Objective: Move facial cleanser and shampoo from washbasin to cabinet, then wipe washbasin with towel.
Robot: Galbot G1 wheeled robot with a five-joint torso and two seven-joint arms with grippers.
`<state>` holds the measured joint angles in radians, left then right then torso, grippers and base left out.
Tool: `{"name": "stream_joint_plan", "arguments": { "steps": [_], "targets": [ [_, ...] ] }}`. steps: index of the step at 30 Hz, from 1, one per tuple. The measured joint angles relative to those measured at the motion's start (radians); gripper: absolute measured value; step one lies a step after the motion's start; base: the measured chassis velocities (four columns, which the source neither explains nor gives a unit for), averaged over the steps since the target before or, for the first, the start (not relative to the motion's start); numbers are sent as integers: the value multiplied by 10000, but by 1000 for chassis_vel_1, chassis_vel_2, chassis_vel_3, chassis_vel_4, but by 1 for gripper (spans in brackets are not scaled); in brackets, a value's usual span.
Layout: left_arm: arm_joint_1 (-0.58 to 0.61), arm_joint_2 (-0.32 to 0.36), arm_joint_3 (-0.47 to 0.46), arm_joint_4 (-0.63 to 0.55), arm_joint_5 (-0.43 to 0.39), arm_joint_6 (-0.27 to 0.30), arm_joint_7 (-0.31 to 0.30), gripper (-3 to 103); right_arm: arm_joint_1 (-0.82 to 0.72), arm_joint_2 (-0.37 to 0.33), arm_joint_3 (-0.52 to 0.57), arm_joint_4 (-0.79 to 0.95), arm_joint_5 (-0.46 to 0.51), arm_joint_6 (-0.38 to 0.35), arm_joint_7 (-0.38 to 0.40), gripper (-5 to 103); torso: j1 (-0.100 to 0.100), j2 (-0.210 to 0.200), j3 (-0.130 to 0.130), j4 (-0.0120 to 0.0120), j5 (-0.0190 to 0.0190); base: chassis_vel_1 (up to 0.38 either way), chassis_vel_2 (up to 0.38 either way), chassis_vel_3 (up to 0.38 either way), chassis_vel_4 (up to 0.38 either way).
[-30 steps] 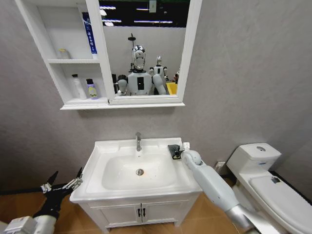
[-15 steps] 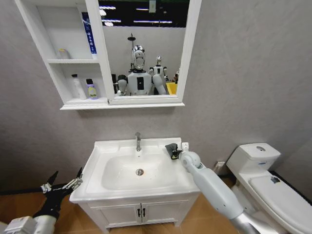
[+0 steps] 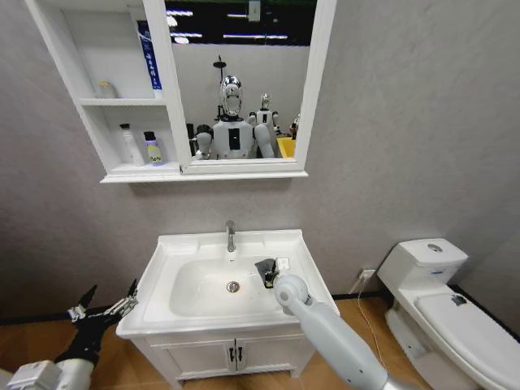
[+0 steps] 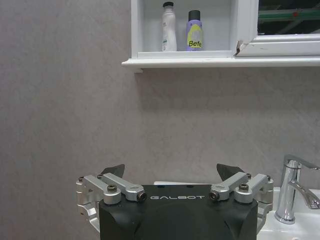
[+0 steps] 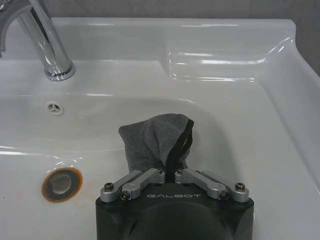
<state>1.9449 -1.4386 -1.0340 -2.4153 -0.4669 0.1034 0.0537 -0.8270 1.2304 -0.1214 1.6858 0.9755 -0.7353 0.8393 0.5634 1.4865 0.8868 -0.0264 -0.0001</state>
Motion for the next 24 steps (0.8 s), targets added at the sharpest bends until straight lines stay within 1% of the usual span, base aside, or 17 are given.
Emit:
{"name": "stream_joint_plan", "arguments": {
  "steps": [11,14,16,19,22,24],
  "targets": [
    [0,0,0,0,0,0,0,100,-235,194,98,-548,-393,0,-209,3,2,0,0,0,1,0,0,0,0],
    [0,0,0,0,0,0,0,100,-305,279,135,-734,-465,0,-362,3,2,1,0,0,1,0,0,0,0],
    [0,0,0,0,0,0,0,100,-316,410,203,-1027,-604,2,-611,3,2,1,0,1,1,0,0,0,0],
    [0,0,0,-1,0,0,0,100,-303,444,218,-1132,-650,20,-710,3,2,0,0,1,1,0,0,0,0],
    [0,0,0,0,0,0,0,100,-157,529,250,-1445,-746,94,-1061,3,1,0,0,0,1,0,0,0,0],
    [0,0,0,0,0,0,0,100,-113,572,250,-1542,-797,119,-1135,3,2,0,0,0,1,0,0,0,0]
  ]
}}
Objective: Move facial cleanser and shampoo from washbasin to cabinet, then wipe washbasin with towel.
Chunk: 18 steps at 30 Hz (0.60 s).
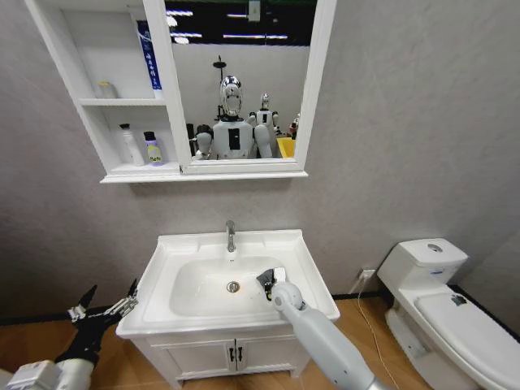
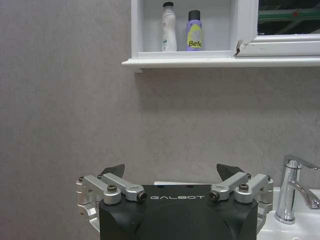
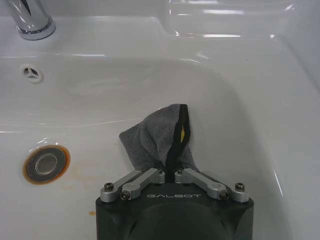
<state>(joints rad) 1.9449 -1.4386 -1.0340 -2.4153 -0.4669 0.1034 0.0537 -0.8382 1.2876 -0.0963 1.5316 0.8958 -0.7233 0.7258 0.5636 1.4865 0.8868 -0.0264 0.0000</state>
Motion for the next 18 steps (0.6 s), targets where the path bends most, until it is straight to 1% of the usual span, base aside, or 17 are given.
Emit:
{"name": "stream_joint_plan", "arguments": {
  "steps": [5,12,15,18],
  "targets": [
    [0,0,0,0,0,0,0,100,157,176,-68,-419,-452,139,-407,3,0,0,0,-1,-1,0,0,0,0],
    [0,0,0,0,-1,0,0,100,240,346,-195,-655,-623,231,-638,3,0,0,0,-2,-1,0,0,0,0],
    [0,0,0,0,0,0,0,100,373,495,-325,-881,-806,417,-1010,3,0,0,1,-1,-1,0,0,0,0],
    [0,0,0,0,0,0,0,100,478,597,-378,-1023,-832,474,-1149,3,0,-1,2,0,-1,0,0,0,0]
  ]
}}
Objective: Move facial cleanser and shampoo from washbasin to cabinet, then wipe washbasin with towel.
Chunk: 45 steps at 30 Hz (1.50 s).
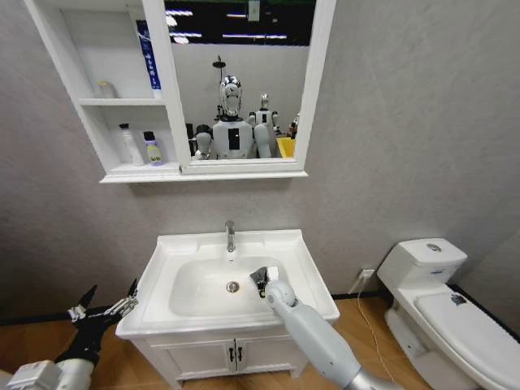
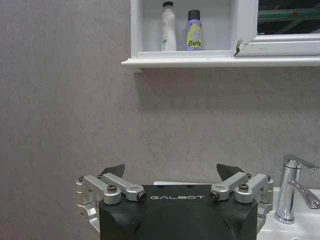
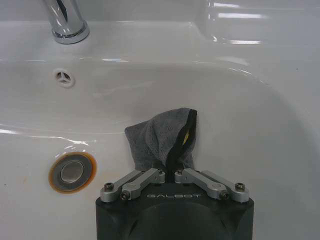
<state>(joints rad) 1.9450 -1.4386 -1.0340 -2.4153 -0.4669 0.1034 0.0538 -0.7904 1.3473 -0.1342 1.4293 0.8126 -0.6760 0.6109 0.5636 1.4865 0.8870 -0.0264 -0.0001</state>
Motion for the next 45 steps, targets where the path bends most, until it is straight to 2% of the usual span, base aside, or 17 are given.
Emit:
{"name": "stream_joint_plan", "arguments": {
  "steps": [32,45],
  "targets": [
    [0,0,0,0,0,0,0,100,412,788,-795,-778,-159,163,-844,3,0,0,-1,0,0,0,0,0,0],
    [0,0,0,0,0,0,0,100,446,1641,-1095,-1144,-89,456,-1340,3,-1,0,-1,1,0,0,0,0,0]
  ]
}}
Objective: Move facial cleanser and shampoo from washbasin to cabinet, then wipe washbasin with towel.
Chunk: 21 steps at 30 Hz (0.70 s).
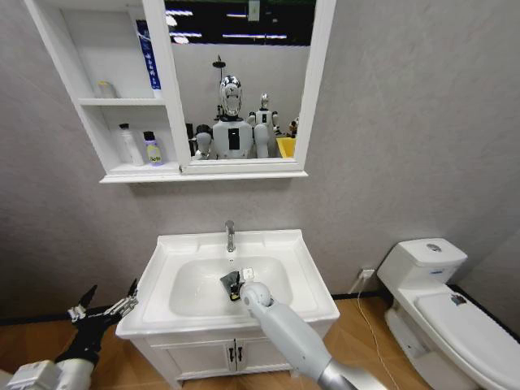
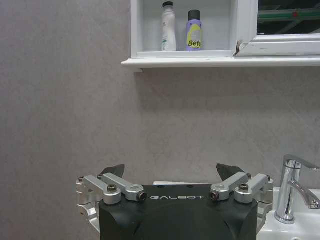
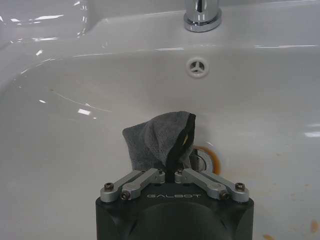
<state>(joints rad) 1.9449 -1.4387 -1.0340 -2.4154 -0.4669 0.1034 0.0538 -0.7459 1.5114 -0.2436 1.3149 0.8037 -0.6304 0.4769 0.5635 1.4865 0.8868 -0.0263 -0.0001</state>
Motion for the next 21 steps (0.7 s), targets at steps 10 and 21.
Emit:
{"name": "stream_joint_plan", "arguments": {
  "steps": [10,21],
  "targets": [
    [0,0,0,0,0,0,0,100,64,388,229,-778,-220,388,-418,3,0,0,0,-1,0,0,0,0,0],
    [0,0,0,0,0,0,0,100,7,-85,577,-897,-217,425,-457,3,0,0,0,0,3,0,0,0,0]
  ]
}}
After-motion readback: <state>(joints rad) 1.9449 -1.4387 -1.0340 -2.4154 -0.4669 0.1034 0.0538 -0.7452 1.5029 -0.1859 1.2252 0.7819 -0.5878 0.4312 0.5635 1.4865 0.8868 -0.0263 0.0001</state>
